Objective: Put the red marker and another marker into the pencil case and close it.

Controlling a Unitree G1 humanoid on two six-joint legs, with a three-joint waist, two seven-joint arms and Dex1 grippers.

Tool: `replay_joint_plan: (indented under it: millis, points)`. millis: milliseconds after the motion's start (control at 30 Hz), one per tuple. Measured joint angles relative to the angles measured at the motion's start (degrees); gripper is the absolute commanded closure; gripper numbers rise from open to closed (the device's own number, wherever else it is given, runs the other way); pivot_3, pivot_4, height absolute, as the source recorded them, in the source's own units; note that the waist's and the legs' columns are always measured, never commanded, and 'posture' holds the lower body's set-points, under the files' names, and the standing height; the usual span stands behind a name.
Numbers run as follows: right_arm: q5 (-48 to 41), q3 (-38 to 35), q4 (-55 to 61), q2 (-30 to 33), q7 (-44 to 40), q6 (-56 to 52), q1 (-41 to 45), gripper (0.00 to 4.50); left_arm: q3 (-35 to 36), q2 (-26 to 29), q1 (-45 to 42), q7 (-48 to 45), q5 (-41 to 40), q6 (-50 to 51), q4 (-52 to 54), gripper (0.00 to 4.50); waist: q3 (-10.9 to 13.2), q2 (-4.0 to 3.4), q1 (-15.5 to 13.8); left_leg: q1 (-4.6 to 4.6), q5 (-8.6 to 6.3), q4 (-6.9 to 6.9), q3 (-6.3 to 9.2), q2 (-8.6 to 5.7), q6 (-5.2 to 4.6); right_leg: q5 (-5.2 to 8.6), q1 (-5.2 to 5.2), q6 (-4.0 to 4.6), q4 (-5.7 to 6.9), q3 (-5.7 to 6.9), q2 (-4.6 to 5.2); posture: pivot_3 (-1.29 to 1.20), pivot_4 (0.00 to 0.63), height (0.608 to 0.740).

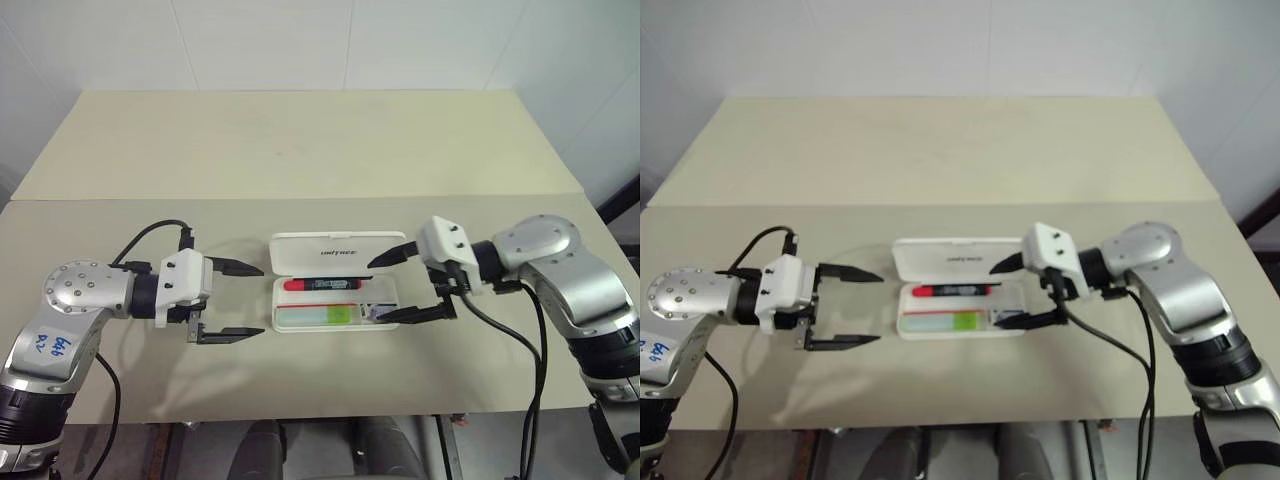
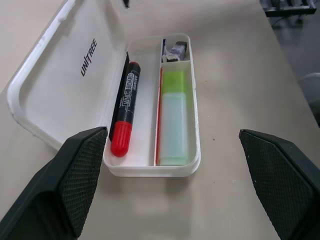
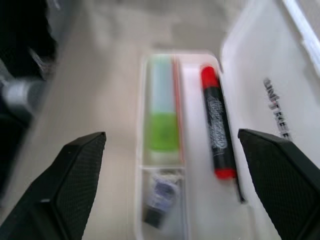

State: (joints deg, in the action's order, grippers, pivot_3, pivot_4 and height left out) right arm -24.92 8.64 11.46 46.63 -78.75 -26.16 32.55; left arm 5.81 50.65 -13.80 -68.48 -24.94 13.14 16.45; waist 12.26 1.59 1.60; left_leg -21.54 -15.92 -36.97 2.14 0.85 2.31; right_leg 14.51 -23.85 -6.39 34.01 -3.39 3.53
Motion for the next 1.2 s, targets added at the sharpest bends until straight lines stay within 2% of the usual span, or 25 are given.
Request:
replay_joint_plan:
  millis: [100, 267, 367, 400, 667, 833, 1200]
  points:
    - [-3.43, -5.59, -0.99, -0.35, 0.31, 1.22, -3.90, 0.00, 2.82, -0.14, 0.89, 0.17, -2.03, 0.24, -0.71, 1.55, 0.00, 0.00, 0.12, 0.03, 0.00, -0.01, -0.02, 0.01, 0.00, 0.02, 0.01, 0.04, 0.03, -0.02, 0.00, 0.00, 0.150, 0.740]
    - [-10.22, -15.36, -9.76, -3.01, 4.08, -1.47, -3.83, 0.00, 6.50, -0.26, 3.38, 1.50, -4.66, 2.39, 0.45, 3.21, 0.00, 0.00, 0.20, 0.21, 0.00, -0.04, -0.04, 0.03, 0.00, 0.14, 0.13, 0.28, 0.08, -0.05, -0.01, 0.00, 0.150, 0.740]
    - [-10.25, -16.67, -13.65, -3.01, 4.18, -0.40, -3.56, 0.00, 8.13, -0.39, 3.44, 2.83, -6.67, 4.35, 0.94, 4.26, 0.01, -0.01, 0.15, 0.22, 0.00, -0.03, -0.04, 0.03, 0.00, 0.17, 0.14, 0.33, 0.09, -0.05, -0.02, 0.00, 0.150, 0.740]
    - [-10.29, -16.67, -13.86, -3.11, 4.19, -0.08, -3.47, 0.00, 9.06, -0.51, 3.46, 3.14, -7.72, 5.04, 0.99, 4.42, 0.01, -0.02, 0.15, 0.22, 0.00, -0.03, -0.04, 0.03, 0.00, 0.17, 0.13, 0.33, 0.10, -0.05, -0.02, 0.00, 0.150, 0.740]
    - [-10.21, -15.97, -14.03, -4.05, 3.12, 2.43, -0.94, 0.00, 12.82, -3.39, -0.30, 9.32, -14.27, 10.60, -0.05, 4.42, 0.02, -0.04, 0.13, 0.22, 0.00, -0.02, -0.04, 0.03, 0.00, -0.06, 0.14, -0.10, 0.10, -0.05, -0.04, 0.00, 0.150, 0.740]
    - [-10.26, -15.26, -11.74, -4.55, 3.19, 2.41, -0.05, 0.00, 12.87, -5.34, -6.81, 14.20, -12.80, 11.15, -8.40, 4.42, 0.03, -0.05, 0.07, 0.21, 0.00, -0.05, -0.02, 0.00, 0.00, -0.30, 0.14, -0.52, 0.11, -0.05, -0.04, 0.00, 0.150, 0.740]
    - [-7.06, -12.72, -9.20, -4.70, 3.13, 6.40, 0.70, 0.00, -1.44, -14.27, -21.88, 13.03, -0.24, 4.18, -30.63, 4.42, 0.02, -0.04, -0.08, 0.09, -0.01, -0.04, -0.01, -0.05, 0.04, -0.36, 0.12, -0.62, -0.01, -0.04, -0.02, 0.00, 0.150, 0.740]
